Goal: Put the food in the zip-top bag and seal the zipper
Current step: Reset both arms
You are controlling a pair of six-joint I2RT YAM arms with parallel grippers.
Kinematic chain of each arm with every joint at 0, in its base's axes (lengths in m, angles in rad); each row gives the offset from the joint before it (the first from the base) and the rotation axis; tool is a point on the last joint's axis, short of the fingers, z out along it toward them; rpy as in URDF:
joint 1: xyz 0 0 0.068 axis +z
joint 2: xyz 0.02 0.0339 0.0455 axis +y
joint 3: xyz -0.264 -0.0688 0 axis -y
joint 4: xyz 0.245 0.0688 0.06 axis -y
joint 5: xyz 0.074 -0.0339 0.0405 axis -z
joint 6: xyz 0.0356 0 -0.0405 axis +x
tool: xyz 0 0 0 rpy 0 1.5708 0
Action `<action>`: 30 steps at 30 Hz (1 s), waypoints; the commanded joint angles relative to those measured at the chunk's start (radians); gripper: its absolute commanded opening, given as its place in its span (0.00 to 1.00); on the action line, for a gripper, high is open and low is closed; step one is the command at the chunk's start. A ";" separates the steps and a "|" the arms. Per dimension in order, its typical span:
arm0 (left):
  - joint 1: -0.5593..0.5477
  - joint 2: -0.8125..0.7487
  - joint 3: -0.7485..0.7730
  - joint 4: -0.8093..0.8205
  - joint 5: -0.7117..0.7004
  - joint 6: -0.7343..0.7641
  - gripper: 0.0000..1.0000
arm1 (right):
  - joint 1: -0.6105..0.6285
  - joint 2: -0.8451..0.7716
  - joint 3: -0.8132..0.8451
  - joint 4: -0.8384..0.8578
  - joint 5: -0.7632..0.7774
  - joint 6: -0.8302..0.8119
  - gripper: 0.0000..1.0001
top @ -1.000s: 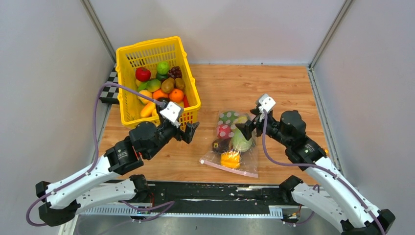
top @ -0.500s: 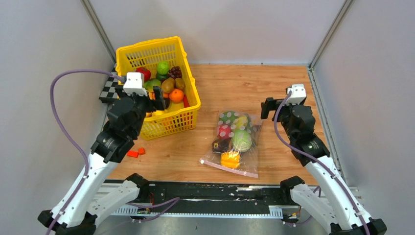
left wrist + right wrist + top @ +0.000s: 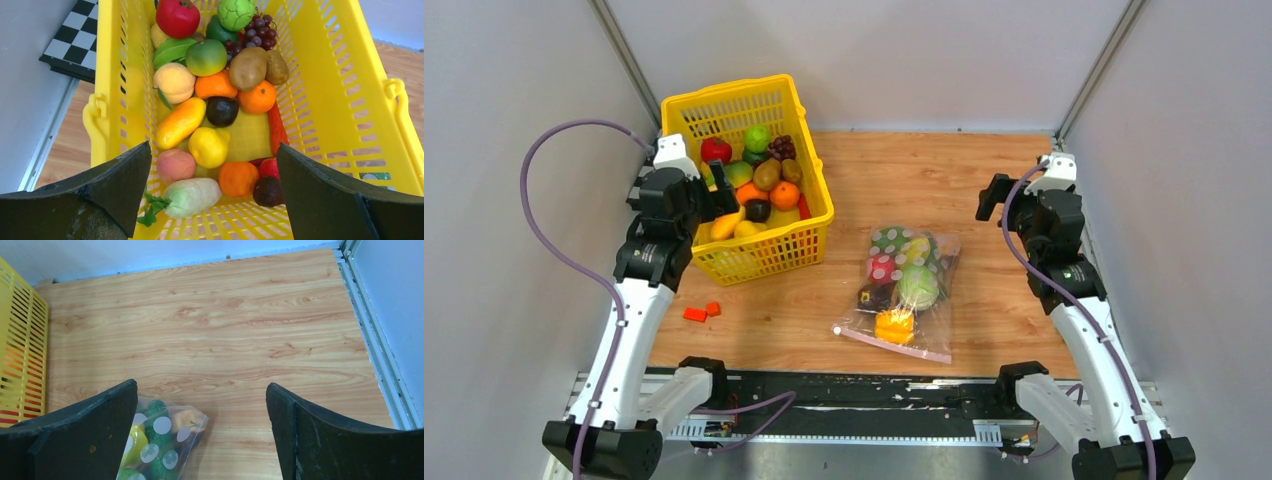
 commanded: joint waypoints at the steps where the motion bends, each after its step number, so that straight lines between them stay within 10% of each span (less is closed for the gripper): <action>1: 0.005 -0.025 0.034 -0.029 -0.019 -0.044 1.00 | -0.003 0.003 0.038 0.034 -0.022 0.034 1.00; 30: 0.005 -0.046 -0.005 0.071 -0.037 -0.077 1.00 | -0.004 0.011 0.049 0.112 -0.056 0.020 1.00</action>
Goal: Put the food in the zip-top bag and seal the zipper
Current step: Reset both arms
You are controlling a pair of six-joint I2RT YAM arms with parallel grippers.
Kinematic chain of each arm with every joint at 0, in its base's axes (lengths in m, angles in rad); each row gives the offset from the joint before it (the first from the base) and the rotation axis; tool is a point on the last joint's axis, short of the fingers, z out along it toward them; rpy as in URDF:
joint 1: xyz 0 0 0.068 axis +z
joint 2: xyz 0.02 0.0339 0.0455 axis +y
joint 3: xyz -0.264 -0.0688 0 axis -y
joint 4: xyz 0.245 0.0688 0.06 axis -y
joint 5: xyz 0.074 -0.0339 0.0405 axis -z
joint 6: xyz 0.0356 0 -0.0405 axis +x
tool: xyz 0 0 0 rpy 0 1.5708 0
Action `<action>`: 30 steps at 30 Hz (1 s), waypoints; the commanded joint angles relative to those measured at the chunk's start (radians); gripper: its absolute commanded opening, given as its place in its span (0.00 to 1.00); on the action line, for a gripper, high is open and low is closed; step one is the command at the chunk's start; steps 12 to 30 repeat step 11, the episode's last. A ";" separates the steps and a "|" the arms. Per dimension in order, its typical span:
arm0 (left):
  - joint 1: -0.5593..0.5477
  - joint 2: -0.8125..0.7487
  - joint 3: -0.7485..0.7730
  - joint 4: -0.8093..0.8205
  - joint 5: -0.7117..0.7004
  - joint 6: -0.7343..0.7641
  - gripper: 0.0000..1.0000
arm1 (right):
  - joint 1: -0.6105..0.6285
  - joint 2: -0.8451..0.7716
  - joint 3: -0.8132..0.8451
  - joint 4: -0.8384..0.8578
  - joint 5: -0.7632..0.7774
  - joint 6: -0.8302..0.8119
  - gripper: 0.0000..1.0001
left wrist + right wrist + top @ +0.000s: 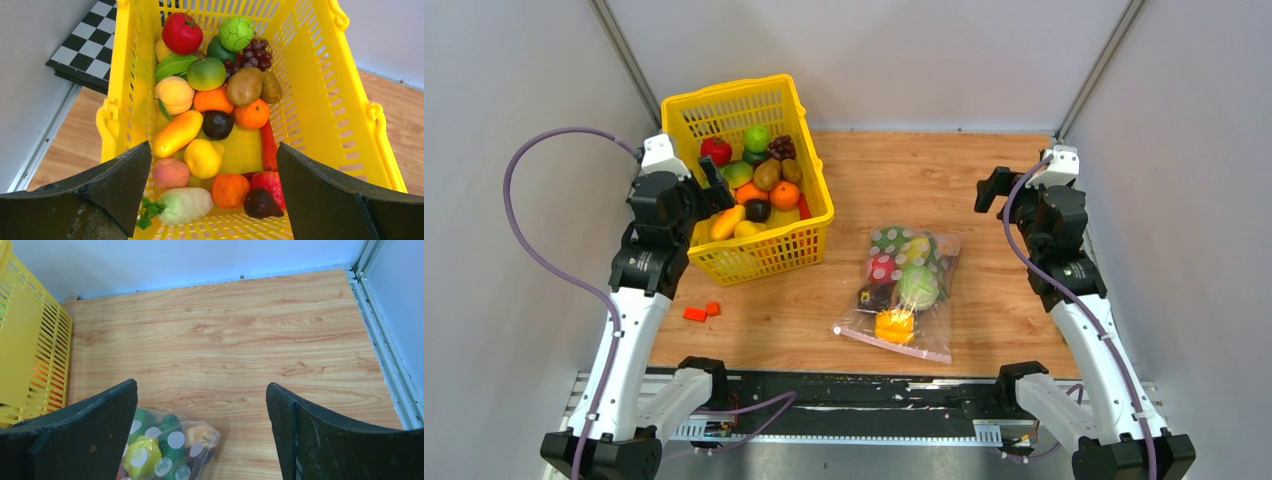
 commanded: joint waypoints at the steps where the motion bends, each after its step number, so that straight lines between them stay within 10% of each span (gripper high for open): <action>1: 0.005 -0.001 0.000 0.041 0.003 -0.016 1.00 | -0.003 -0.004 0.030 0.041 -0.017 0.002 1.00; 30: 0.004 0.002 0.002 0.039 0.006 -0.022 1.00 | -0.003 0.001 0.028 0.033 -0.024 -0.007 1.00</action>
